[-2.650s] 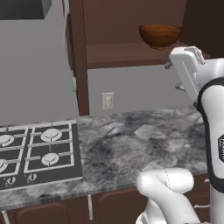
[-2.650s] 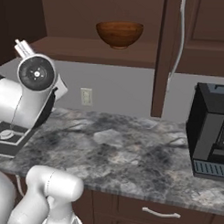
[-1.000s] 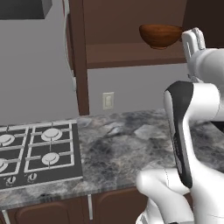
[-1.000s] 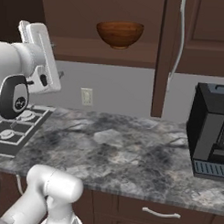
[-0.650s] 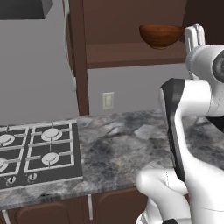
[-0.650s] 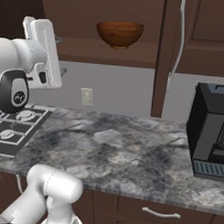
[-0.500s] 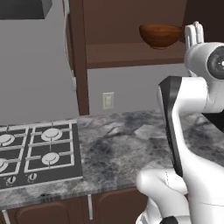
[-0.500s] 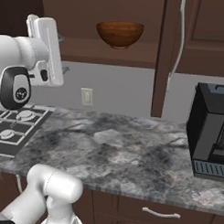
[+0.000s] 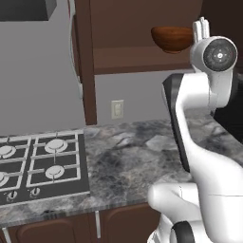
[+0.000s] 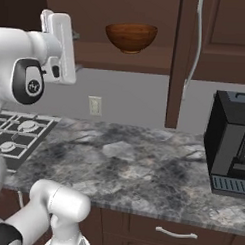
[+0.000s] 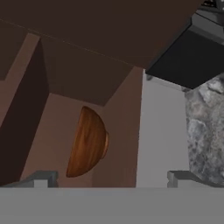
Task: Move the bowls from the cabinet to the plates on the dining table.
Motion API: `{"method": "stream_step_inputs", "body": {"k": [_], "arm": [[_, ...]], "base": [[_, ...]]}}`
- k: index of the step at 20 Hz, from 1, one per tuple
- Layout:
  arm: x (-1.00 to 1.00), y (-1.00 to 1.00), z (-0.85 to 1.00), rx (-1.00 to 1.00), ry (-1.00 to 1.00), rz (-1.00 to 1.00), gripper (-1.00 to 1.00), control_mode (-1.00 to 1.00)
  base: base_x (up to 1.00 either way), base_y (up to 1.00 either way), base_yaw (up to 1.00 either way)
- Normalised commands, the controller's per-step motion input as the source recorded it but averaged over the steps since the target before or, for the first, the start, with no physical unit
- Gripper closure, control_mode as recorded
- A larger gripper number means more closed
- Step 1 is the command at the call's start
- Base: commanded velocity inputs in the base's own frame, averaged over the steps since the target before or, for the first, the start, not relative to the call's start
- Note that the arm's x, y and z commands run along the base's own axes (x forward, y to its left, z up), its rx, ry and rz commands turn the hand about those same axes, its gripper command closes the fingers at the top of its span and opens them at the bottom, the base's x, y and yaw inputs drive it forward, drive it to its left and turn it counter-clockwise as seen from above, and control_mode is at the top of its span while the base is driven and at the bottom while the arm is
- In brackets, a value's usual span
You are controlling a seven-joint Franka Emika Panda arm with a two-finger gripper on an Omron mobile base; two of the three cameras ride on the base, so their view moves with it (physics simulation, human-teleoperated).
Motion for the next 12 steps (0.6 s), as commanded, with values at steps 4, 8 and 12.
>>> {"method": "stream_step_inputs", "body": {"k": [4,8,12], "arm": [[0.43,0.0,0.05,0.0,0.0,-0.06,-1.0,-1.0],[0.43,0.0,0.05,0.03,0.01,-0.05,-1.0,-1.0],[0.39,-0.08,0.18,0.09,0.09,0.0,-1.0,-1.0]], "base": [[0.0,0.0,0.0],[0.0,0.0,0.0],[0.0,0.0,0.0]]}}
